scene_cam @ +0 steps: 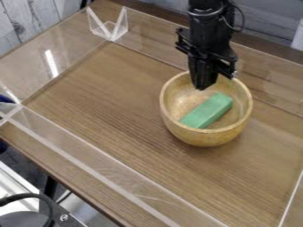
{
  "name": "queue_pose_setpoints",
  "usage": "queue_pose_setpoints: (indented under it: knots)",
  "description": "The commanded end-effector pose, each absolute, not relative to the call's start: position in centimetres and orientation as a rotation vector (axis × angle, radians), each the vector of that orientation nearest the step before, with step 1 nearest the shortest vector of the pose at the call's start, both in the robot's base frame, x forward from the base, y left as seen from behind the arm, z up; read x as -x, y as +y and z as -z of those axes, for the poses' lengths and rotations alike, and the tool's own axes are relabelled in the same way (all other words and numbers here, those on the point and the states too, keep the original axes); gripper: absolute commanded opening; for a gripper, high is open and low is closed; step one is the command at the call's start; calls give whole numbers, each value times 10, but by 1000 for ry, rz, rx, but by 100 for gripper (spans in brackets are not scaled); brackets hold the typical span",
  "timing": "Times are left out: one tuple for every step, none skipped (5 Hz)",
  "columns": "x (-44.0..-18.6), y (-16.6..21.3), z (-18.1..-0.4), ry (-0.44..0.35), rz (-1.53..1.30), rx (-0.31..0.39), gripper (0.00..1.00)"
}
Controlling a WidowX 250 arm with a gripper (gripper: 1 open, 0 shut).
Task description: Remove the green block from inside the brown bowl and put it on the table
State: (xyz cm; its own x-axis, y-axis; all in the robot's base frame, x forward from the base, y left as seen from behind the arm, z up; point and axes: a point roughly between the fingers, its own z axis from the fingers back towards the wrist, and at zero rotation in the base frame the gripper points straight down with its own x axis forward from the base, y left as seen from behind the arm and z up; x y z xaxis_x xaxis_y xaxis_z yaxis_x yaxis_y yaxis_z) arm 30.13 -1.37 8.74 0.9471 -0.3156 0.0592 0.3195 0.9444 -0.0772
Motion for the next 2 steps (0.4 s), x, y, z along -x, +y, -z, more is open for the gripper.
queue_pose_setpoints:
  knots:
    - [-313,-10,-114,-144,320,73,0]
    - [-314,-10,-114,-145,319,75,0]
